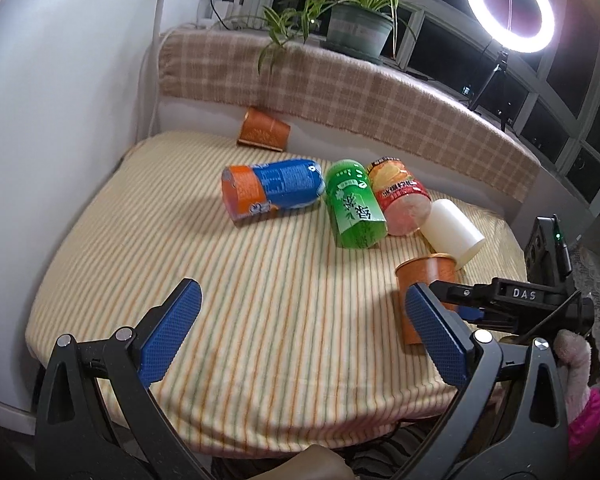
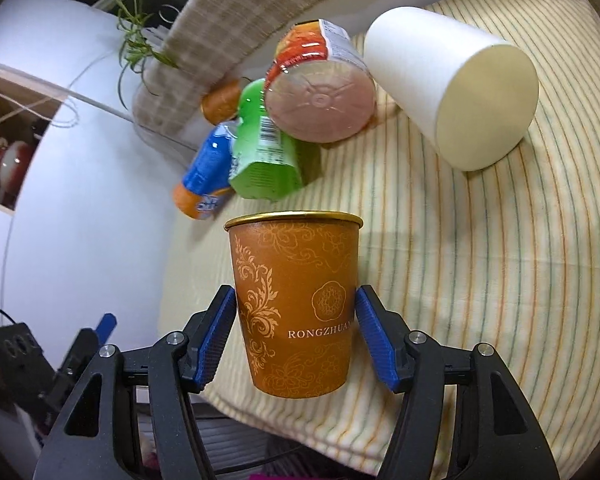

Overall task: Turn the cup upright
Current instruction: 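Lower the upright orange cup onto the bed and open the right tool, then move the left tool to the upright orange cup and close on it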

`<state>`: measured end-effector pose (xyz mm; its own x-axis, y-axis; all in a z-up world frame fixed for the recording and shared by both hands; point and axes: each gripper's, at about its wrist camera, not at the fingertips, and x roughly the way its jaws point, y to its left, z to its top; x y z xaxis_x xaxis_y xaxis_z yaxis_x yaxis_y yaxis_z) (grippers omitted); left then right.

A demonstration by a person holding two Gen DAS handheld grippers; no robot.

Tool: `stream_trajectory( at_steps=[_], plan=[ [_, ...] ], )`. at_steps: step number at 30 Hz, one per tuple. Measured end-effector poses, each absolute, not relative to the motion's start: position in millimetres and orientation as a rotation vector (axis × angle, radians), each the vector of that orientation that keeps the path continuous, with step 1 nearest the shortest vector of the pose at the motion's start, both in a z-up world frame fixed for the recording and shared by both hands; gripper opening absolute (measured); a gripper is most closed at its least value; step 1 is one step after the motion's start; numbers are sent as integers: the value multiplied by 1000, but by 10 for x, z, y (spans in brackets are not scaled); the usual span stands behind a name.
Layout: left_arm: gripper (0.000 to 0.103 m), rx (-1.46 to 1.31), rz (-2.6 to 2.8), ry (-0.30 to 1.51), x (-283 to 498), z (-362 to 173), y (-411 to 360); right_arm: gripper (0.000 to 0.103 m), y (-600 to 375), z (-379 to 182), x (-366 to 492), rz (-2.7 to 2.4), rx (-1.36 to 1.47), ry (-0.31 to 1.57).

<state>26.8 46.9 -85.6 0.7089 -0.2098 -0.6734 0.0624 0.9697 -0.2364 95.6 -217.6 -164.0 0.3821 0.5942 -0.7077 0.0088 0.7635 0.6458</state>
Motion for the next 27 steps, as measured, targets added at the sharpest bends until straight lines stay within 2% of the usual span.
stream_trajectory(
  at_steps=[1, 3, 17, 27],
  plan=[
    [103, -201, -156, 774, 287, -867, 448, 72, -2168, -1627, 961, 397, 595, 1130],
    [103, -190, -162, 777, 323, -872, 401, 76, -2167, -1585, 944, 394, 557, 1116],
    [103, -334, -460, 1031, 966, -1194, -137, 76, -2609, -1075, 130, 217, 278, 878],
    [103, -401, -556, 1192, 1378, -1488, -451, 76, -2932, -1061, -218, 72, 266, 839]
  ],
)
